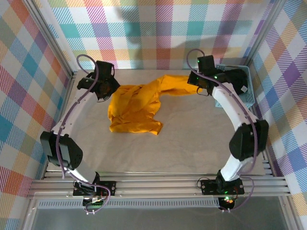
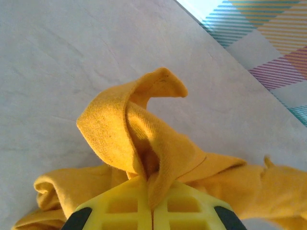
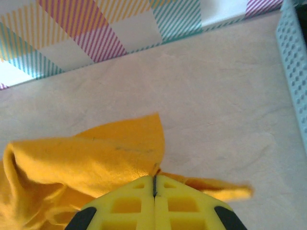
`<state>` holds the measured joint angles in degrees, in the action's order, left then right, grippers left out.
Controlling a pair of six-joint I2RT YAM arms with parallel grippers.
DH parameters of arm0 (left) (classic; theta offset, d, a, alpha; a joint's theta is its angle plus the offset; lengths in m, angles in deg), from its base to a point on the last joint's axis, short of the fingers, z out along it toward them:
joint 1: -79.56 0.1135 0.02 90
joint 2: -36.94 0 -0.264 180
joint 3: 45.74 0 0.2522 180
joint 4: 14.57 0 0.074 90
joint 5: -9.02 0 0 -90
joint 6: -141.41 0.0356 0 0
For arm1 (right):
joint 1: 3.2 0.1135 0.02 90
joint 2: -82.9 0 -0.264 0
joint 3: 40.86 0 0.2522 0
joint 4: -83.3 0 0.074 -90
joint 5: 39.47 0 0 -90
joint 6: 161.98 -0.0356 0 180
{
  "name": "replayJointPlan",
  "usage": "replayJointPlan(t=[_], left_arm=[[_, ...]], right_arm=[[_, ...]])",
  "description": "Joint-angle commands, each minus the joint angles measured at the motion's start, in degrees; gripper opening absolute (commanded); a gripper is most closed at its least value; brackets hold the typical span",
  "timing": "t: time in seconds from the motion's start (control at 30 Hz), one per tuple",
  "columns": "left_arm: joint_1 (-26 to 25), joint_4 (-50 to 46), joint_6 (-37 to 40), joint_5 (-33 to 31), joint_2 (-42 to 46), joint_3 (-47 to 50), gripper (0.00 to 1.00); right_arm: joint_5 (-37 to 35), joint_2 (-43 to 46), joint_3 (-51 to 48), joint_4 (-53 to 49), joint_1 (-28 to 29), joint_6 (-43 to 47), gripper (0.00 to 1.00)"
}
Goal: Fold and stack the t-shirts
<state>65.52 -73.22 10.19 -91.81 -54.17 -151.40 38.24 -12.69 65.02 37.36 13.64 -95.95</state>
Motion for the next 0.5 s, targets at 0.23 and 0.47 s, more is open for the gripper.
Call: replayJointPlan(t=[0.23, 0.47], left_arm=[[0.42, 0.53, 2.02, -8.19, 10.61, 2.10, 0.00], [3.46, 2.04, 2.59, -4.15, -1.75, -11.05, 0.00]], right_arm=[[-1.91, 19.86, -13.19, -1.17, -0.23, -0.02, 0.00], [-0.91, 11.96, -8.00, -2.89, -1.08, -3.35, 0.00]])
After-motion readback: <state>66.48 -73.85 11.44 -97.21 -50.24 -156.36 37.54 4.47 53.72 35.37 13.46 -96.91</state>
